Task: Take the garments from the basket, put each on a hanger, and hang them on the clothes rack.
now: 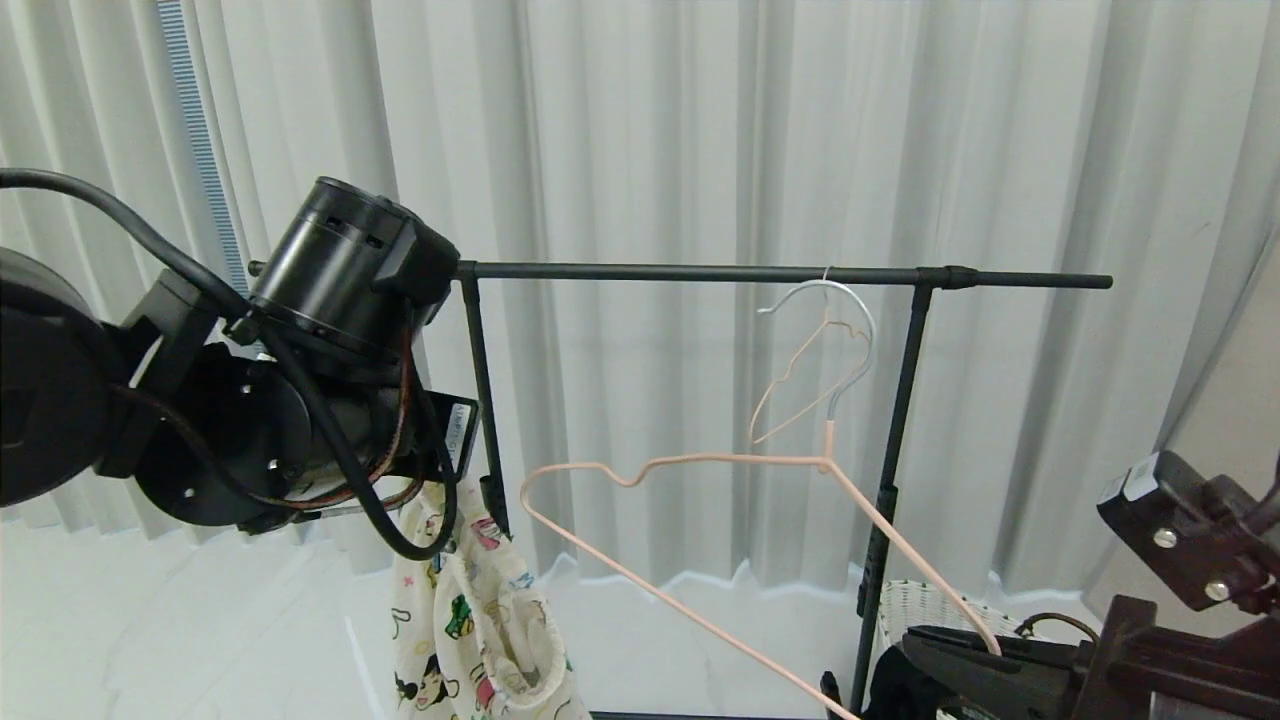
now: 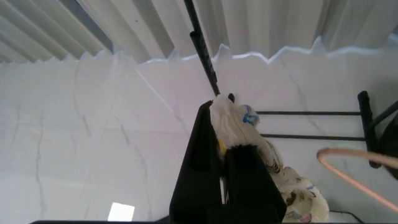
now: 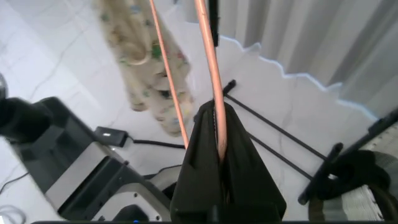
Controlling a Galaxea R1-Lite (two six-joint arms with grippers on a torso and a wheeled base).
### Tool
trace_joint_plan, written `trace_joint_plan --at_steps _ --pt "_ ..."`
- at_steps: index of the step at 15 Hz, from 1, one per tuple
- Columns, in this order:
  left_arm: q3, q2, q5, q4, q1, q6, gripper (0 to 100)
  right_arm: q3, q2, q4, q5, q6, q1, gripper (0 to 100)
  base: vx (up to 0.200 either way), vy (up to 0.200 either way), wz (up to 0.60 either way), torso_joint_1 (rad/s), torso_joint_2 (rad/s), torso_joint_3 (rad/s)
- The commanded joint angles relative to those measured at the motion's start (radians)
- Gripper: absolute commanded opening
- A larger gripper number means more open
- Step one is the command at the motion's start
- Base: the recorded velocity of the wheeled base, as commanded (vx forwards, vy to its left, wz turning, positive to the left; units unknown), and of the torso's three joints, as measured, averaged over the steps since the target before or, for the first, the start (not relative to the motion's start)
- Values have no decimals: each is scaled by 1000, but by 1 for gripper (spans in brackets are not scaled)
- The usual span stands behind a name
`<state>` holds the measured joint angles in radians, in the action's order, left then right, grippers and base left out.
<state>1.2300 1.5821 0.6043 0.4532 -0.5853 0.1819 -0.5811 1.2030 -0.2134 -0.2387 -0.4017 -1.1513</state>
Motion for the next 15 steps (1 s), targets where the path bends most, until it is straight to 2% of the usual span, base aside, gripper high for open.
trace_joint_plan --at_steps 1,5,8,10,15 --pt "3 42 3 -22 18 1 0 -2 -22 -1 6 0 -15 0 0 0 0 0 0 0" --pt "6 41 -1 -41 12 2 0 -8 -26 -3 61 4 -15 0 0 0 0 0 0 0" --pt "11 32 -6 -59 -16 2 0 -10 4 -12 67 -2 -8 0 0 0 0 0 0 0" --pt "11 9 -11 -59 -51 1 0 -10 44 -81 67 -2 -5 0 0 0 0 0 0 0" --pt "13 -11 -11 -59 -64 -1 0 -10 152 -188 64 -2 2 0 0 0 0 0 0 0"
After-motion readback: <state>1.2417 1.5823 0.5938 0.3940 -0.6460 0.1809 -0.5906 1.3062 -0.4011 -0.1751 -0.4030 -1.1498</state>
